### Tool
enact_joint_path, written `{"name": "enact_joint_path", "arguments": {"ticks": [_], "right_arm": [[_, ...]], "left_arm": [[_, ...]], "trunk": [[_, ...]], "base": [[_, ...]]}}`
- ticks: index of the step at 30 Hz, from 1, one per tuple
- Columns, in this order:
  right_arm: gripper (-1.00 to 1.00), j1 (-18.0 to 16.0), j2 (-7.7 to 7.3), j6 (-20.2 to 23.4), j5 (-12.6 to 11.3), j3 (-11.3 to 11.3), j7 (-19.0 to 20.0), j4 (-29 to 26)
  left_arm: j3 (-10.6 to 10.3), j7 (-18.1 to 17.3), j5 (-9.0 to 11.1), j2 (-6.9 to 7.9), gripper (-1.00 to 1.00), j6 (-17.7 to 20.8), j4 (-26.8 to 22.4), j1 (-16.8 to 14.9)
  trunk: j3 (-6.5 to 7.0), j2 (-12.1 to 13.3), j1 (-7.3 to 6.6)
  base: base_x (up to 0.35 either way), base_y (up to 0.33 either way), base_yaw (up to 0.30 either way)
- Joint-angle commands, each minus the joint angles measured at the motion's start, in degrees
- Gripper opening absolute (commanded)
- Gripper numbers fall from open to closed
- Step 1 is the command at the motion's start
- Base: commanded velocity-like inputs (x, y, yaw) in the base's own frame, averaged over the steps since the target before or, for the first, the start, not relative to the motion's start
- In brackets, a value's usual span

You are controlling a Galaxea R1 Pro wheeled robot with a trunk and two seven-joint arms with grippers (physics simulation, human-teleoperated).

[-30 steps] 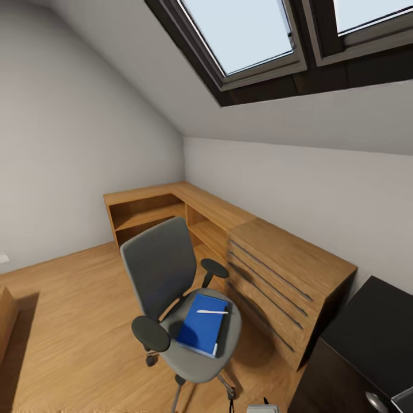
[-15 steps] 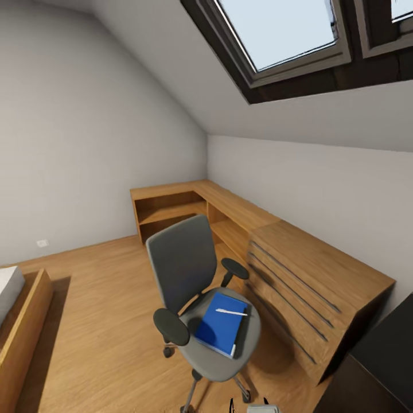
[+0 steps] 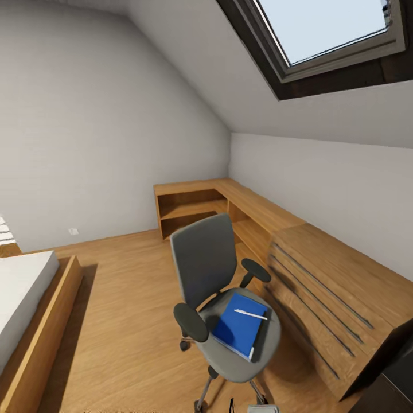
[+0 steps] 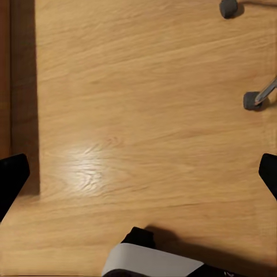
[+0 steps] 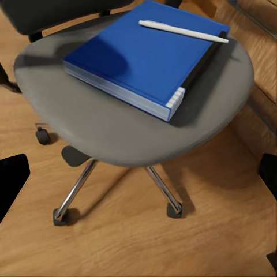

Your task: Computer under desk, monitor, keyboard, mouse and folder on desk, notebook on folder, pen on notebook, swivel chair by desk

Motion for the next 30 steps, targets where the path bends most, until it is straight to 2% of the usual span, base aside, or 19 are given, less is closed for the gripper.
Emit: {"name": "enact_joint_path", "arguments": {"ticks": [1, 13, 15, 16, 19, 21, 22, 24, 25, 28, 30], "right_arm": [[1.0, -0.1, -0.01, -0.2, -0.3, 0.5, -0.4, 0.0], [1.0, -0.1, -0.08, -0.2, 0.0, 0.5, -0.4, 0.0], [1.0, 0.0, -0.09, -0.2, 0.0, 0.5, -0.4, 0.0], [1.0, -0.1, -0.1, -0.2, 0.0, 0.5, -0.4, 0.0], [1.0, -0.1, -0.1, -0.2, 0.0, 0.5, -0.4, 0.0], [1.0, -0.1, -0.1, -0.2, 0.0, 0.5, -0.4, 0.0], [1.0, -0.1, -0.1, -0.2, 0.0, 0.5, -0.4, 0.0], [1.0, -0.1, -0.1, -0.2, 0.0, 0.5, -0.4, 0.0], [1.0, -0.1, -0.1, -0.2, 0.1, 0.5, -0.4, 0.0], [1.0, 0.0, -0.1, -0.2, 0.2, 0.6, -0.2, 0.0], [1.0, -0.1, -0.1, -0.2, 0.1, 0.6, 0.4, 0.0]], "left_arm": [[-0.4, 0.3, 0.6, 0.07, 1.0, -0.5, 0.0, -0.1], [0.1, 0.2, 0.6, -0.25, 1.0, -0.5, 1.9, -0.1], [3.0, -1.5, 0.7, -0.06, 1.0, -0.4, 2.0, -0.1], [5.3, -3.3, 0.7, 0.03, 1.0, -0.4, 2.1, -0.1], [10.0, -7.3, 0.7, 0.23, 1.0, -0.2, 2.7, -0.1], [17.7, -13.6, 0.7, 0.44, 1.0, 0.1, 4.6, -0.1], [19.8, -15.1, 0.7, 0.47, 1.0, 0.2, 5.2, -0.1], [27.4, -19.8, 0.5, 0.53, 1.0, 0.3, 6.5, -0.1], [29.9, -21.1, 0.4, 0.52, 1.0, 0.3, 6.8, -0.1], [33.9, -23.1, 0.0, 0.42, 1.0, 0.2, 7.3, -0.1], [34.2, -23.3, -0.6, 0.37, 1.0, 0.2, 7.4, -0.1]], "trunk": [[-0.12, -0.1, 0.01], [-0.64, -0.1, 0.01], [-0.73, -0.1, 0.01], [-0.78, -0.1, 0.01], [-0.91, -0.1, 0.01], [-0.99, -0.1, 0.01], [-1.04, -0.1, 0.01], [-1.13, -0.1, 0.01], [-1.17, -0.1, 0.01], [-1.28, -0.1, 0.01], [-1.29, -0.1, 0.01]], "base": [[0.0, 0.0, 0.256], [0.0, 0.0, 0.256], [0.0, 0.0, 0.255], [0.0, 0.0, 0.255], [0.0, -0.015, 0.255], [0.0, -0.049, 0.255], [0.0, -0.058, 0.255], [0.0, -0.05, 0.255], [0.0, -0.027, 0.249], [0.0, -0.012, 0.149], [0.0, -0.002, 0.027]]}}
